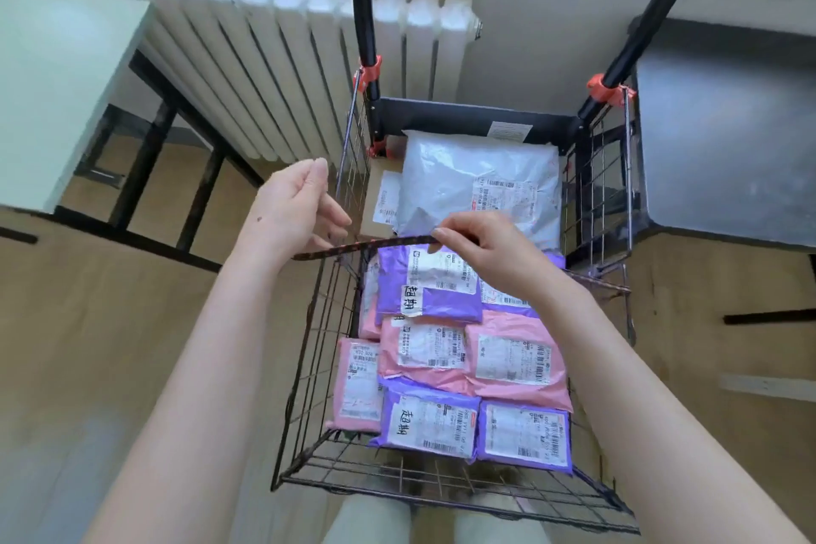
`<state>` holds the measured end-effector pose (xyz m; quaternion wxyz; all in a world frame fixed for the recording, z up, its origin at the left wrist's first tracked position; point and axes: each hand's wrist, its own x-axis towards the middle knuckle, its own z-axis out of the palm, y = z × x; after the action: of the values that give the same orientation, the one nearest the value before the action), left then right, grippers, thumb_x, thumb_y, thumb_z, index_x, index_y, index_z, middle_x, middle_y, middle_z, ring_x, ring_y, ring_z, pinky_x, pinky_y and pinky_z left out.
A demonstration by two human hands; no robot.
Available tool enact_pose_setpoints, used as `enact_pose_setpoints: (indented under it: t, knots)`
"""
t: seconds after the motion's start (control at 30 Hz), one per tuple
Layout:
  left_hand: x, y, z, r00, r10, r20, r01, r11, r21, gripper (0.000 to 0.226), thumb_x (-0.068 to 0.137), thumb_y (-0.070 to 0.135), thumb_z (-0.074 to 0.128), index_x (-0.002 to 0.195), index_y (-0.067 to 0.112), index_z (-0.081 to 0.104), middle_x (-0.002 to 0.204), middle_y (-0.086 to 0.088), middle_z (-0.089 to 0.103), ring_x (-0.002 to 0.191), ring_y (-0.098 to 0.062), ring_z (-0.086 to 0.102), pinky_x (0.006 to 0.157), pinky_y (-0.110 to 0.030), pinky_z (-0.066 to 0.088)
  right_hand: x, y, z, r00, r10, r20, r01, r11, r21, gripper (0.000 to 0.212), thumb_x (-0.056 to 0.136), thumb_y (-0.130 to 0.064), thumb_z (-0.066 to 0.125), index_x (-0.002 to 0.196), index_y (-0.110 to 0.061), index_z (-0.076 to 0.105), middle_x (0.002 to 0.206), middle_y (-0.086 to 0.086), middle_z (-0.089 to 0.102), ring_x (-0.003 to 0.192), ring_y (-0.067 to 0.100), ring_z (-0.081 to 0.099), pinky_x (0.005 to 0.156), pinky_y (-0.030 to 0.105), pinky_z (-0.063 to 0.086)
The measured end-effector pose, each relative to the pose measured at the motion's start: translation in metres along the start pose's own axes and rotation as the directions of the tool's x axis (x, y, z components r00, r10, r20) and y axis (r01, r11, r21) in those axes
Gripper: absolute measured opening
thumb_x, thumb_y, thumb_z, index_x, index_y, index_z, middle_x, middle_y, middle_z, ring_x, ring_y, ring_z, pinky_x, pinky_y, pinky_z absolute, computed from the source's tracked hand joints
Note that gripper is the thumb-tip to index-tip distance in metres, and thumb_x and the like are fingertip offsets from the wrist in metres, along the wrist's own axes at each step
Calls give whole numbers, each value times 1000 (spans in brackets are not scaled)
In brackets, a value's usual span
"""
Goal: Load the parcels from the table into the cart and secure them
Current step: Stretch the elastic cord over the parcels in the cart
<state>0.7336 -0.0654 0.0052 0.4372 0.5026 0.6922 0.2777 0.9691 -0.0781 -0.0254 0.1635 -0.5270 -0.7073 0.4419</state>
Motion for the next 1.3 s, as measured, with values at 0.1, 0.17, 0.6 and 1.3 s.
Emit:
enact_pose_setpoints:
  t: [0.1, 0.17, 0.6, 1.3]
  knots:
    - [-1, -14, -20, 996, -20, -87, 8, 990, -138, 40, 106, 30, 29, 94, 1, 54, 82, -10, 70, 75, -16, 71, 55, -29, 59, 13, -12, 21, 999, -23, 30, 23, 1000, -9, 27, 99, -24, 51, 85, -7, 68, 54, -10, 38, 50, 0, 41, 51, 18, 30]
    - [-1, -23, -31, 985, -61, -160, 21, 971, -237, 36, 105, 27, 31, 101, 3, 58, 89, -9, 70, 81, -15, 72, 60, -27, 59, 20, -17, 31, 997, -39, 64, 39, 999, -3, 26, 99, -24, 52, 81, -11, 65, 56, -9, 40, 52, 0, 41, 53, 18, 31]
    - [-20, -92, -45, 836, -487, -254, 118, 611, -783, 7, 89, 13, 65, 95, 9, 67, 83, -1, 70, 83, -15, 73, 61, -18, 54, 47, -13, 48, 990, 38, 137, -61, 983, 170, 39, 100, -36, 48, 66, -18, 56, 63, 4, 33, 53, 11, 28, 53, 25, 24]
    - [20, -233, -1, 692, -706, -151, 342, 504, -793, 12, 91, 6, 64, 82, 4, 56, 79, -12, 67, 53, -10, 68, 57, -25, 59, 62, -20, 130, 895, 127, 427, 75, 902, -425, 44, 100, -33, 46, 60, -16, 42, 54, 1, 46, 52, 15, 42, 52, 34, 31]
